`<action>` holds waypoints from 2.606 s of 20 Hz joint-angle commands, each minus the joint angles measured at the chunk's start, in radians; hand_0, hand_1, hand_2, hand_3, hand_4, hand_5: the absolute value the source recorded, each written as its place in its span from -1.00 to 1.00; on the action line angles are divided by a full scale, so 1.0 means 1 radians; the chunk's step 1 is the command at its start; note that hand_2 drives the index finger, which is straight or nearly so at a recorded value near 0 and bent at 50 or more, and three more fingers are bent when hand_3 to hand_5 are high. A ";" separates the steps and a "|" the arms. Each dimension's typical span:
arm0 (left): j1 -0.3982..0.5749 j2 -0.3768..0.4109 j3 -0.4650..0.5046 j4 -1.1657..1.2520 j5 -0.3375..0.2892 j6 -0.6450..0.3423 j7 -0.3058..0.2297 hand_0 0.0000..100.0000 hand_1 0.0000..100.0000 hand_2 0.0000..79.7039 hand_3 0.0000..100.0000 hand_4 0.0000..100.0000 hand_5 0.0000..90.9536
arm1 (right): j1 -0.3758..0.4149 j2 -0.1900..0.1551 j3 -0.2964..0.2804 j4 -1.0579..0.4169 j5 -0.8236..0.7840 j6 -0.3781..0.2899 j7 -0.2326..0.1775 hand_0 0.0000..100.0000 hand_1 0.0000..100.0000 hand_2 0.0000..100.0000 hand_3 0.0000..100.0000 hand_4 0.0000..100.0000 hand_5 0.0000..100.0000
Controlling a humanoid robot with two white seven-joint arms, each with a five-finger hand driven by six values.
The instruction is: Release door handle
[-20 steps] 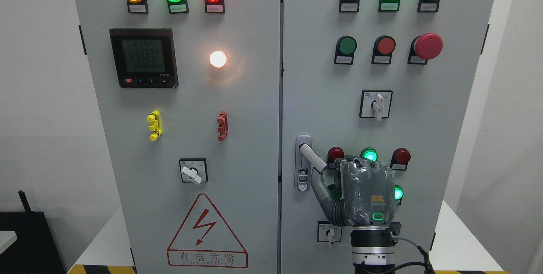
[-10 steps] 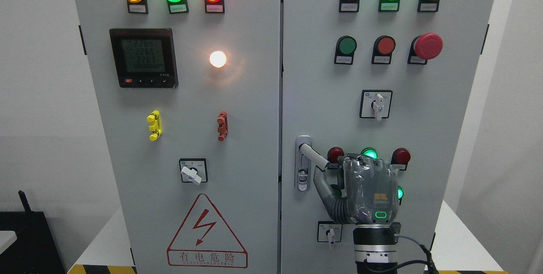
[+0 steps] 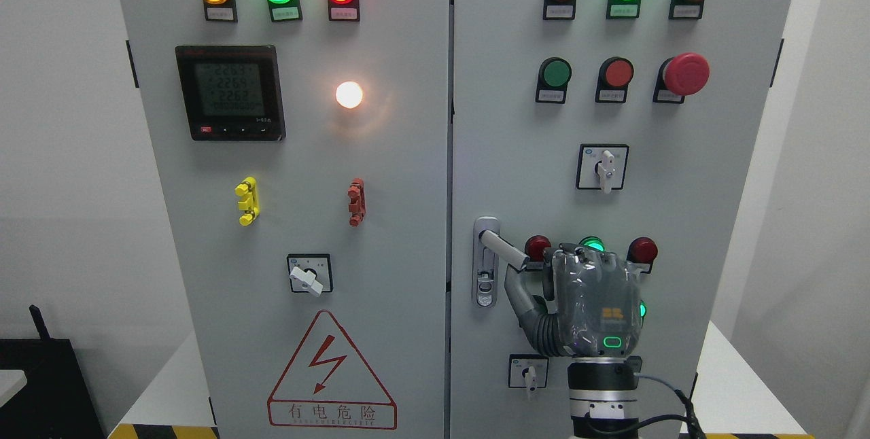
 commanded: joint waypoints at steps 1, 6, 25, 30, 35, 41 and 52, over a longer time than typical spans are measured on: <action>-0.015 0.000 0.002 0.025 -0.029 0.000 0.000 -0.76 -0.22 -1.00 -1.00 -1.00 -1.00 | -0.005 0.002 -0.003 0.000 0.000 -0.001 0.001 0.02 -0.12 0.99 1.00 1.00 0.94; -0.015 0.000 0.002 0.023 -0.028 0.000 0.000 -0.76 -0.22 -1.00 -1.00 -1.00 -1.00 | -0.017 0.002 -0.003 0.001 -0.001 -0.001 0.003 0.03 -0.12 0.99 1.00 1.00 0.94; -0.015 0.000 0.001 0.023 -0.029 0.000 0.000 -0.76 -0.22 -1.00 -1.00 -1.00 -1.00 | 0.071 0.002 -0.009 -0.043 -0.005 -0.050 -0.028 0.05 -0.13 0.97 1.00 1.00 0.94; -0.015 0.000 0.002 0.023 -0.028 0.000 0.000 -0.76 -0.22 -1.00 -1.00 -1.00 -1.00 | 0.160 -0.006 -0.044 -0.140 -0.005 -0.088 -0.066 0.14 -0.24 0.56 1.00 0.76 0.80; -0.015 0.000 0.002 0.023 -0.029 0.000 0.000 -0.76 -0.22 -1.00 -1.00 -1.00 -1.00 | 0.231 0.000 -0.164 -0.241 -0.006 -0.208 -0.066 0.16 -0.41 -0.15 0.03 -0.18 -0.23; -0.015 0.000 0.002 0.023 -0.028 0.000 0.000 -0.76 -0.22 -1.00 -1.00 -1.00 -1.00 | 0.233 -0.001 -0.189 -0.240 -0.095 -0.262 -0.066 0.12 -0.58 -0.76 -0.76 -0.88 -0.92; -0.015 0.000 0.002 0.023 -0.029 0.000 0.000 -0.76 -0.22 -1.00 -1.00 -1.00 -1.00 | 0.239 -0.001 -0.268 -0.220 -0.123 -0.388 -0.054 0.06 -0.78 -0.91 -0.93 -1.00 -1.00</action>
